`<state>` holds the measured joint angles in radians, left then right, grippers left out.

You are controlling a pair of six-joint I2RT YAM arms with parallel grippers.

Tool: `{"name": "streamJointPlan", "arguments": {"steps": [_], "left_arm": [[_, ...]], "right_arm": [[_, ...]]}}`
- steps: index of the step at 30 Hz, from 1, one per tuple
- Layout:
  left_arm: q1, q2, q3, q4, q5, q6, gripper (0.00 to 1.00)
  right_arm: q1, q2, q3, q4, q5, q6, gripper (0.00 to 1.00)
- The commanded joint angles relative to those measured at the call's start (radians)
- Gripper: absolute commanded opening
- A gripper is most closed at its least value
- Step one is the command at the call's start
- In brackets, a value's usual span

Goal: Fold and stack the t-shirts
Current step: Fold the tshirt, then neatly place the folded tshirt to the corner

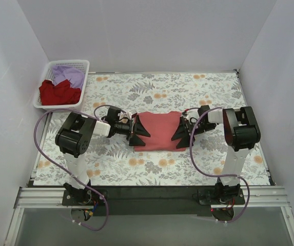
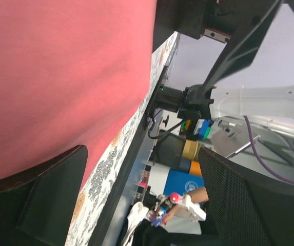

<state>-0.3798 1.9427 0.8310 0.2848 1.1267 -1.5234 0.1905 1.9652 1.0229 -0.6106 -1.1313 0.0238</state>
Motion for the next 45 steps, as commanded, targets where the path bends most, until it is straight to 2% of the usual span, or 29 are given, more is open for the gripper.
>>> {"name": "streamJointPlan", "arguments": {"steps": [1, 3, 6, 7, 8, 9, 10, 12, 13, 14, 17, 23, 29, 33, 34, 36, 37, 41, 45], "left_arm": [[0.056, 0.001, -0.021, -0.087, -0.047, 0.049, 0.9], [0.056, -0.086, -0.007, -0.134, -0.016, 0.123, 0.9], [0.061, -0.264, 0.038, -0.298, -0.068, 0.311, 0.9], [0.065, -0.299, 0.061, -0.426, -0.094, 0.371, 0.9], [0.073, -0.341, 0.083, -0.471, -0.137, 0.44, 0.91], [0.082, -0.375, 0.106, -0.514, -0.241, 0.46, 0.91], [0.114, -0.436, 0.135, -0.554, -0.29, 0.462, 0.91], [0.157, -0.478, 0.166, -0.585, -0.37, 0.459, 0.91], [0.191, -0.496, 0.183, -0.619, -0.463, 0.454, 0.91], [0.211, -0.511, 0.224, -0.64, -0.494, 0.441, 0.91], [0.266, -0.498, 0.316, -0.731, -0.59, 0.445, 0.91], [0.323, -0.544, 0.329, -0.751, -0.616, 0.477, 0.91], [0.328, -0.554, 0.327, -0.773, -0.622, 0.485, 0.91], [0.331, -0.528, 0.359, -0.777, -0.617, 0.477, 0.91], [0.331, -0.512, 0.371, -0.776, -0.613, 0.479, 0.92], [0.332, -0.498, 0.379, -0.774, -0.607, 0.474, 0.91], [0.335, -0.492, 0.382, -0.773, -0.596, 0.473, 0.91], [0.343, -0.475, 0.376, -0.751, -0.59, 0.482, 0.91], [0.349, -0.446, 0.376, -0.742, -0.587, 0.505, 0.92]], "right_arm": [[-0.091, 0.026, 0.006, -0.018, 0.114, -0.056, 0.96], [-0.088, -0.005, 0.043, -0.073, 0.09, -0.099, 0.93], [-0.046, -0.206, 0.12, -0.114, 0.109, -0.13, 0.91], [-0.036, -0.257, 0.15, -0.092, 0.145, -0.121, 0.91], [-0.014, -0.308, 0.16, -0.068, 0.263, -0.078, 0.93], [-0.002, -0.397, 0.164, -0.045, 0.344, -0.058, 0.94], [0.012, -0.432, 0.163, -0.006, 0.511, -0.045, 0.95], [0.097, -0.469, 0.167, 0.003, 0.695, -0.05, 0.96], [0.13, -0.479, 0.166, 0.011, 0.764, -0.059, 0.96], [0.192, -0.476, 0.164, 0.017, 0.883, -0.062, 0.97], [0.326, -0.421, 0.201, 0.026, 1.078, -0.056, 0.99], [0.46, -0.226, 0.359, 0.015, 1.127, -0.032, 0.98], [0.48, -0.063, 0.431, -0.008, 1.139, -0.021, 0.98], [0.428, -0.022, 0.379, -0.037, 1.137, -0.059, 0.98], [0.368, -0.016, 0.369, -0.047, 1.057, -0.076, 0.98], [0.29, 0.004, 0.361, -0.075, 0.989, -0.137, 0.98], [0.212, 0.009, 0.361, -0.102, 0.948, -0.165, 0.98], [0.044, 0.008, 0.35, -0.121, 0.964, -0.327, 0.98], [-0.109, 0.07, 0.422, -0.123, 1.004, -0.475, 0.98]]}}
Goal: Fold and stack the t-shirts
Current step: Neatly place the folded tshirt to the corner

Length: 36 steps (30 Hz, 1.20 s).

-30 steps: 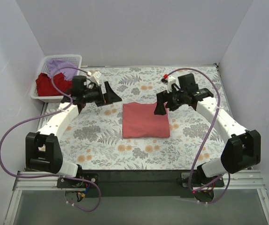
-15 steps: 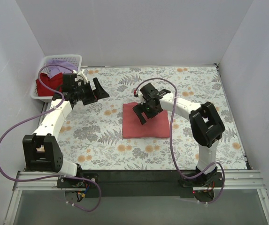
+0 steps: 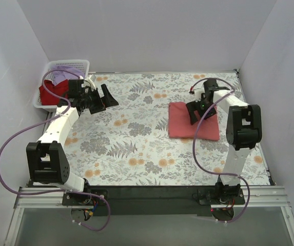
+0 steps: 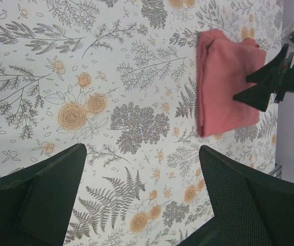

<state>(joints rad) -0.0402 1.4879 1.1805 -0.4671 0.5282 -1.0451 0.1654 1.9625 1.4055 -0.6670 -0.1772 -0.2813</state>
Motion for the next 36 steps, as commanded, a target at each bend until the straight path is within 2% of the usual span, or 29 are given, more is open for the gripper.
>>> {"name": "streamJointPlan", "arguments": {"steps": [1, 4, 7, 12, 17, 19, 22, 26, 31, 36], "left_arm": [[0.011, 0.014, 0.028, 0.013, 0.013, 0.034, 0.92], [0.013, 0.041, 0.041, 0.013, 0.018, 0.042, 0.92], [0.016, 0.061, 0.056, 0.008, 0.021, 0.045, 0.92], [0.017, 0.069, 0.064, -0.002, 0.024, 0.046, 0.92], [0.017, 0.043, 0.071, -0.004, 0.03, 0.045, 0.92], [0.017, 0.028, 0.071, -0.004, 0.032, 0.045, 0.92], [0.017, 0.005, 0.067, -0.004, 0.038, 0.034, 0.92], [0.017, -0.009, 0.059, 0.005, 0.064, 0.013, 0.92], [0.017, -0.049, 0.044, 0.012, 0.062, 0.003, 0.92], [0.017, -0.074, 0.027, 0.013, 0.064, 0.0, 0.92]], "right_arm": [[-0.139, 0.091, 0.067, -0.065, 0.064, -0.244, 0.98], [-0.237, 0.197, 0.208, -0.077, 0.07, -0.359, 0.98], [-0.282, 0.289, 0.352, -0.104, 0.076, -0.462, 0.98], [-0.299, 0.391, 0.533, -0.166, 0.102, -0.473, 0.98], [-0.297, 0.334, 0.644, -0.187, 0.059, -0.417, 0.98], [-0.297, 0.254, 0.644, -0.207, 0.03, -0.368, 0.99], [-0.293, 0.124, 0.555, -0.22, 0.001, -0.317, 0.99], [-0.271, 0.004, 0.422, -0.241, 0.048, -0.265, 0.98], [-0.248, -0.103, 0.161, -0.227, 0.035, -0.187, 0.98], [-0.221, -0.204, -0.06, -0.074, 0.065, -0.073, 0.98]]}}
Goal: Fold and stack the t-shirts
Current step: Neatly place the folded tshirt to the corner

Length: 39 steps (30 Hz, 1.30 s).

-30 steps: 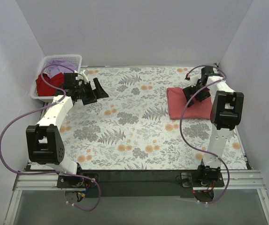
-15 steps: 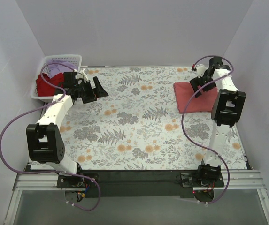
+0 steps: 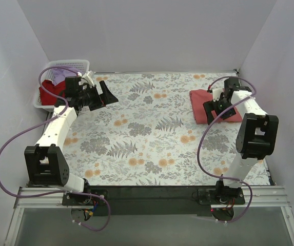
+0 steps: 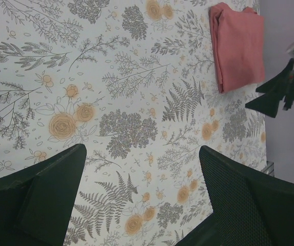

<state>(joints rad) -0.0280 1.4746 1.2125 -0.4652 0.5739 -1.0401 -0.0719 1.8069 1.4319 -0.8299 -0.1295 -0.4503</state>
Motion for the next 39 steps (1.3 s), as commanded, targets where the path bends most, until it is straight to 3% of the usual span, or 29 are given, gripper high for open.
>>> {"name": "streamJointPlan", "arguments": {"steps": [1, 10, 22, 39], "left_arm": [[0.005, -0.06, -0.002, 0.011, 0.018, -0.005, 0.92], [0.005, -0.048, -0.001, 0.008, 0.02, -0.001, 0.92], [0.007, -0.028, -0.001, 0.007, 0.021, 0.012, 0.92], [0.007, 0.0, 0.009, 0.005, 0.026, 0.034, 0.92]], "right_arm": [[0.021, -0.061, -0.147, 0.116, 0.024, 0.107, 0.98], [0.037, 0.017, -0.246, 0.346, 0.122, 0.2, 0.98], [0.03, 0.252, 0.008, 0.388, 0.18, 0.226, 0.99], [0.0, 0.454, 0.298, 0.384, 0.163, 0.253, 0.98]]}}
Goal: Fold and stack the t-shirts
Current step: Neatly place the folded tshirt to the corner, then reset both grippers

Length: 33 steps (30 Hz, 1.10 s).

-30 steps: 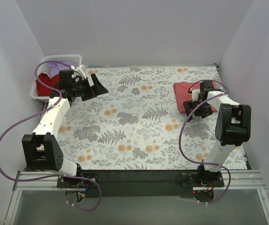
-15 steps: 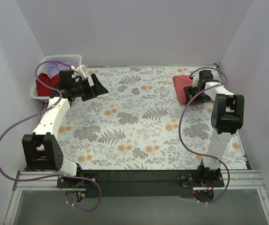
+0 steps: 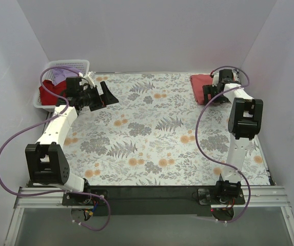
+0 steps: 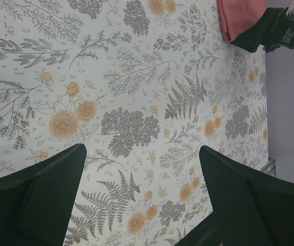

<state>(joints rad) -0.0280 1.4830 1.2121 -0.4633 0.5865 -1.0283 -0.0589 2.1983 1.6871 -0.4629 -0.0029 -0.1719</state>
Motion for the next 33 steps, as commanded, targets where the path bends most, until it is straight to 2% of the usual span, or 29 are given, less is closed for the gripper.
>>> {"name": "streamJointPlan", "arguments": {"steps": [1, 11, 20, 23, 29, 33], "left_arm": [[0.007, -0.007, 0.01, 0.0, 0.015, 0.023, 0.92], [0.007, 0.02, 0.013, 0.005, 0.024, 0.027, 0.92], [0.007, 0.025, 0.029, 0.0, 0.032, 0.031, 0.92], [0.007, 0.028, 0.067, -0.026, 0.045, 0.059, 0.92], [0.007, 0.1, 0.246, -0.136, 0.009, 0.212, 0.92], [0.005, 0.168, 0.331, -0.216, 0.009, 0.304, 0.92]], "right_arm": [[-0.015, 0.07, 0.055, 0.017, 0.035, -0.029, 0.98], [-0.013, 0.138, 0.171, -0.01, -0.034, -0.015, 0.98], [-0.007, 0.144, 0.247, -0.022, -0.034, -0.015, 0.99], [-0.007, 0.088, 0.244, -0.078, -0.11, -0.044, 0.98], [-0.007, -0.187, 0.149, -0.181, -0.238, -0.143, 0.98], [-0.007, -0.358, 0.091, -0.331, -0.344, -0.181, 0.98]]}}
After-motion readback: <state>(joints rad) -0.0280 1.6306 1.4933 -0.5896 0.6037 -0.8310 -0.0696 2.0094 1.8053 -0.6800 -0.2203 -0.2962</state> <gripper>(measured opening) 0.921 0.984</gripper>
